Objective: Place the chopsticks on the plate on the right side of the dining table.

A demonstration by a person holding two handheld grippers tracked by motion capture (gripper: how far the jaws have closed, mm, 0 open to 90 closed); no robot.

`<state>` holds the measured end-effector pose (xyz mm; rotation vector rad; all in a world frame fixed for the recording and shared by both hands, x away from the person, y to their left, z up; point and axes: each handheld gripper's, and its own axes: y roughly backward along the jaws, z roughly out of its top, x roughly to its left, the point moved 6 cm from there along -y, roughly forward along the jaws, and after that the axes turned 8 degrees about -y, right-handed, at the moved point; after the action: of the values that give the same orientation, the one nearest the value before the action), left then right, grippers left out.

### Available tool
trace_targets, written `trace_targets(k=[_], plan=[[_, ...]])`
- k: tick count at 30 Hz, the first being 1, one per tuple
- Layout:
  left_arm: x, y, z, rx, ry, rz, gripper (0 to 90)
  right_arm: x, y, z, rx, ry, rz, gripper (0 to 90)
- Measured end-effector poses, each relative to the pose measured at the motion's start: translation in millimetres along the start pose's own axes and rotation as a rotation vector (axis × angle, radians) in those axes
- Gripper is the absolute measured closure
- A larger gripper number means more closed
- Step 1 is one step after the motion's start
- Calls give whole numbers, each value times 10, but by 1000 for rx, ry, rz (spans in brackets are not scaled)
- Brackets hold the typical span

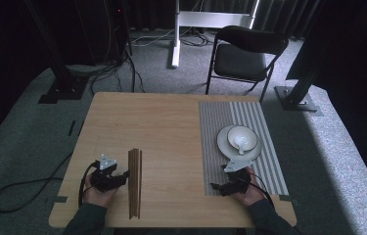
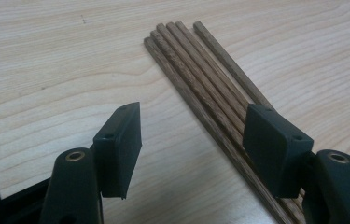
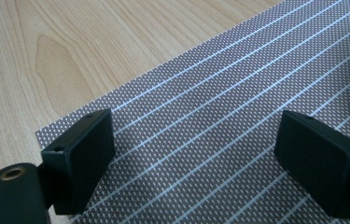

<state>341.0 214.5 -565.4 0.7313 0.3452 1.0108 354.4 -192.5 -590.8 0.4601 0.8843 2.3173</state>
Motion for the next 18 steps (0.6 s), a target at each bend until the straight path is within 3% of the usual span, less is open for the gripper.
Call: trace_targets(k=[18], plan=[[-114, -36, -63, 60, -39, -46, 487, 0, 0, 0, 0, -1, 0, 113]])
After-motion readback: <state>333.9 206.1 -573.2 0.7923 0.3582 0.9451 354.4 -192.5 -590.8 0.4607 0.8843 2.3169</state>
